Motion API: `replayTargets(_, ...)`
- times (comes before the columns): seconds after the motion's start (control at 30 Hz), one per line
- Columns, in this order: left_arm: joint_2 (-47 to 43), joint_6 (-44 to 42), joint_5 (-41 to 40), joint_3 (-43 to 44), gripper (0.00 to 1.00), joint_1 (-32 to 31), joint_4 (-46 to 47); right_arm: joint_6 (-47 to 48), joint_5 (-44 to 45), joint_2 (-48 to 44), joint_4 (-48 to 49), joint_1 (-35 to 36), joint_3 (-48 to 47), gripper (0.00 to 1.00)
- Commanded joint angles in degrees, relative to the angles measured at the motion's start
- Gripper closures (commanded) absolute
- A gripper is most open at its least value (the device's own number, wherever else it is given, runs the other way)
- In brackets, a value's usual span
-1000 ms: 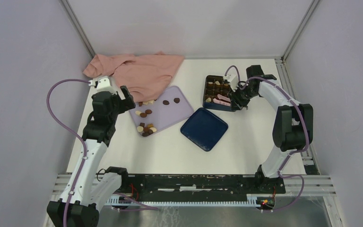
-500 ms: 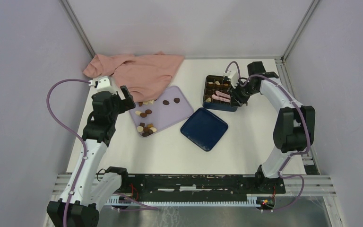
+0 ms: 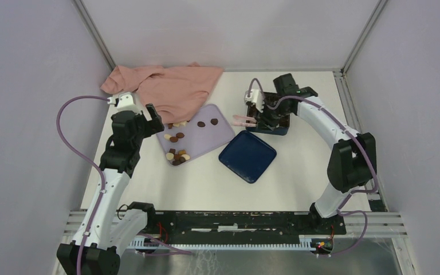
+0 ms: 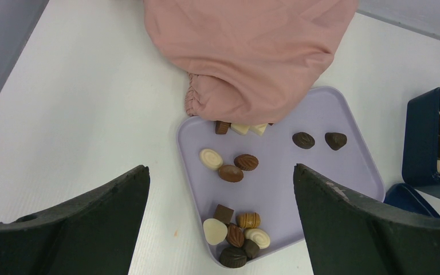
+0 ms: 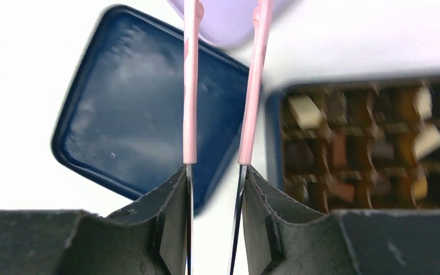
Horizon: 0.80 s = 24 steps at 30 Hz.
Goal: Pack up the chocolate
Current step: Place the fake chocolate in the packing box, then pick up the fake chocolate from the plate.
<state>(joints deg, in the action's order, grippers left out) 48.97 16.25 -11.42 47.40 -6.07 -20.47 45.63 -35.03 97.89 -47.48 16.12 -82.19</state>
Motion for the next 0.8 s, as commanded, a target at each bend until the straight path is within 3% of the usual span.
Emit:
replayTargets(0.0, -0.7, -3.32, 0.35, 0.06, 0.0, 0.35, 2.15, 2.54, 0.85, -0.34, 1.97, 9.14, -2.72, 0.61)
replayTargets(0.4, -0.94, -3.37, -0.25, -0.02, 0.0, 0.4, 2.11, -5.54, 13.76, 13.55, 6.59, 26.95, -14.07, 0.61)
replayTargets(0.77, -1.12, -3.34, -0.16, -0.11, 0.0, 0.32, 2.28, -11.85, 19.69, 27.18, 6.85, 32.63, -27.61, 0.61)
